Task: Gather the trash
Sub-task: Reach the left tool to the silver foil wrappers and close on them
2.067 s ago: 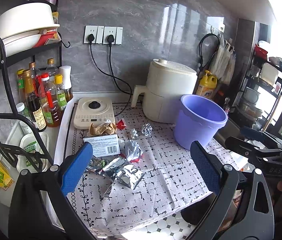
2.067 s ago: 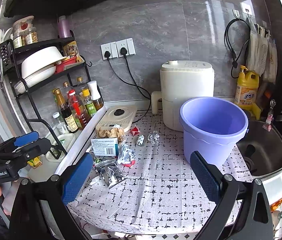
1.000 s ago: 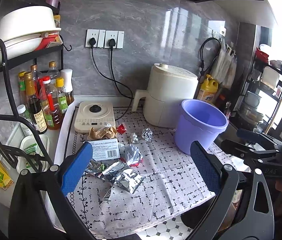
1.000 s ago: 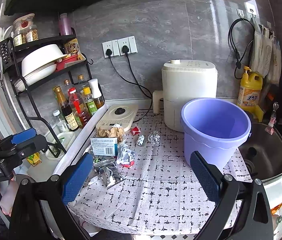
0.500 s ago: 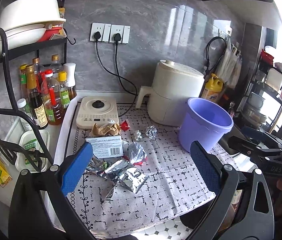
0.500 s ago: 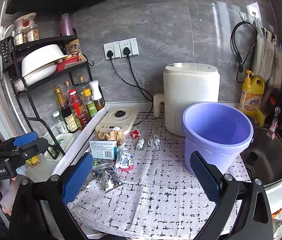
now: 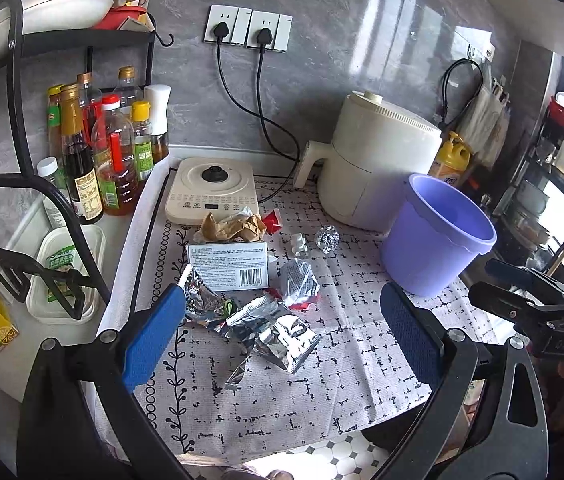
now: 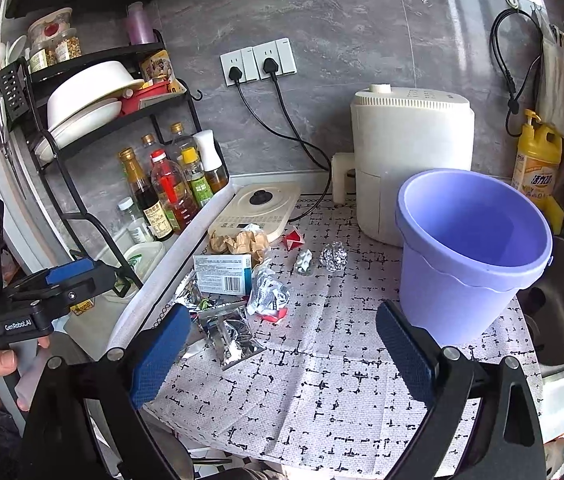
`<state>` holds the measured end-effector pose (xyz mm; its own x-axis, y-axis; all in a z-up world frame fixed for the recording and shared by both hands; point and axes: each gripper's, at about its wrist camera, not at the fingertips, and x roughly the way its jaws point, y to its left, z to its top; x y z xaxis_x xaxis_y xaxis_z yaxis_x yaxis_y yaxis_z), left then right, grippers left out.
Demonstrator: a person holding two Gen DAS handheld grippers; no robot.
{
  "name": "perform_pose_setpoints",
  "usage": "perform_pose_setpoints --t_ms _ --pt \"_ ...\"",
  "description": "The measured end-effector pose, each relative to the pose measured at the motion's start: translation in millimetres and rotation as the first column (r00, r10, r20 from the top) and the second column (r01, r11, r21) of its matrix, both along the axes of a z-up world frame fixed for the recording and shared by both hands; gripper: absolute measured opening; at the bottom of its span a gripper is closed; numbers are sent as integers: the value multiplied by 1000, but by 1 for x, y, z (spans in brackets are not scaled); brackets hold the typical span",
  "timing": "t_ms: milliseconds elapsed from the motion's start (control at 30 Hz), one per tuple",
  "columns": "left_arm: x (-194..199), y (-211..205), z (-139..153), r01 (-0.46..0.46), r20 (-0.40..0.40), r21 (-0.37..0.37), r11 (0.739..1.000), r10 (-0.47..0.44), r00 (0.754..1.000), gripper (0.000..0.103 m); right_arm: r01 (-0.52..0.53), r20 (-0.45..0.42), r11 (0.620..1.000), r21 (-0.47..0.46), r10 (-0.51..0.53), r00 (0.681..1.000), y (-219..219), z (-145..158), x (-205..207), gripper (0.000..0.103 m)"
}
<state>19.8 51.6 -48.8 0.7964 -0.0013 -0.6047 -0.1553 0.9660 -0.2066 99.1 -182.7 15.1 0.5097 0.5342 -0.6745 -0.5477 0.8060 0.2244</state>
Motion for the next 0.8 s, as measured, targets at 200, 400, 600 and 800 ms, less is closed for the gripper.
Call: perform_pose_setpoints --t_ms 200,400,600,800 --pt "4 21 -26 -35 -68 -29 999 33 997 96 -45 -86 999 -31 42 995 20 -30 9 83" --pt "13 42 -48 -66 -126 -49 997 59 990 82 -84 -147 995 -55 75 986 42 -57 17 78" --pt "31 58 -69 -45 -195 -38 998 36 980 60 -99 -194 993 -70 84 977 60 -76 28 73" --pt "55 73 -88 -34 -233 -17 999 30 972 58 -77 -228 994 -79 58 972 76 -91 52 69"
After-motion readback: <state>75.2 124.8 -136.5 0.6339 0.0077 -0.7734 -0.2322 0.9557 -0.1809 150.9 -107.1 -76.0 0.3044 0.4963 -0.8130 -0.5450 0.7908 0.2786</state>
